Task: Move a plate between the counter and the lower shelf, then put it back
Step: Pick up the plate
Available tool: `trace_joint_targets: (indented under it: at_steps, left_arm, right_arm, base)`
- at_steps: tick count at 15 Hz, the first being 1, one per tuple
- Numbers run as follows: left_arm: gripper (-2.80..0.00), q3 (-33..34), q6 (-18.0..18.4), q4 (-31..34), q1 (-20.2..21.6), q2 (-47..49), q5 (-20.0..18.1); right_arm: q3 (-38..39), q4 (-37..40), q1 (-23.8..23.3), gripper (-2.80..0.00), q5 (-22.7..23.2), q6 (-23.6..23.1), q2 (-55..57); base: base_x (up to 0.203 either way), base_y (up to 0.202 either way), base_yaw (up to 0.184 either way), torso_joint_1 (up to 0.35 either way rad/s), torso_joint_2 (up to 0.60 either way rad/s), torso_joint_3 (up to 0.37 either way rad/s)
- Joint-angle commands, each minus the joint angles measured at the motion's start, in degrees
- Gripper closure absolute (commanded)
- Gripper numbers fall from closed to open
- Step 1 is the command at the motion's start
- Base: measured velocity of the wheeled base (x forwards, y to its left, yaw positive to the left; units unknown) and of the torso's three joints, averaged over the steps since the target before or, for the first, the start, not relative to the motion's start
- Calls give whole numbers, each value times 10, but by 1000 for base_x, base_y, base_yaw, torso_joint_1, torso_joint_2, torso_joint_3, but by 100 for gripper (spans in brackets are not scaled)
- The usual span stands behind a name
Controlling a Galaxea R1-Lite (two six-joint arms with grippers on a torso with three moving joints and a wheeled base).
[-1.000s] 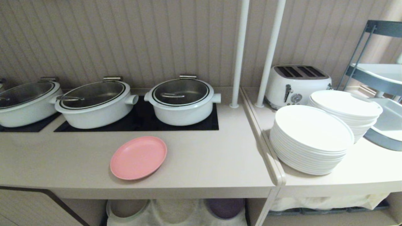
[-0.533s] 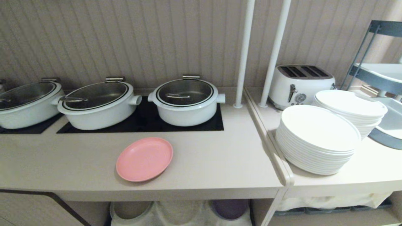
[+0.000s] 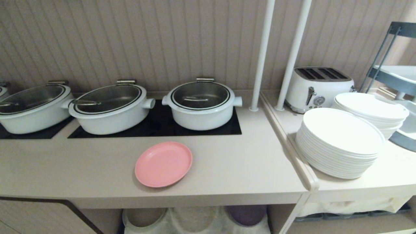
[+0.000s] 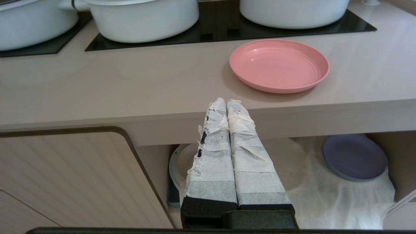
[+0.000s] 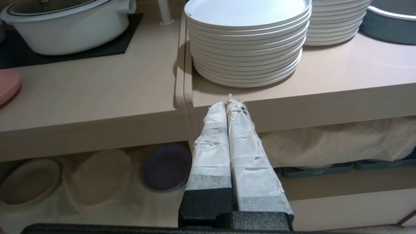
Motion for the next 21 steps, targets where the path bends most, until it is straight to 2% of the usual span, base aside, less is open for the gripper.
trace_joint_targets:
  at_steps: [1,10,14,17,21]
  left_arm:
    - [0,0,-1,0,0,0,-2]
    - [0,0,11,-2,0,0,-5]
    - [0,-28,11,6,0,0,-12]
    - [0,-71,11,57,0,0,-13]
    - [0,-150,11,177,0,29,-12]
  right_arm:
    - [0,0,0,0,0,1,0]
    - [0,0,0,0,0,0,0]
    - [0,0,0,0,0,1,0]
    - [0,0,0,0,0,0,0]
    - [0,1,0,0,0,0,0]
  base:
    - [0,0,0,0,0,0]
    - [0,0,0,0,0,0]
    - [0,0,0,0,0,0]
    - [0,0,0,0,0,0]
    - [0,0,0,0,0,0]
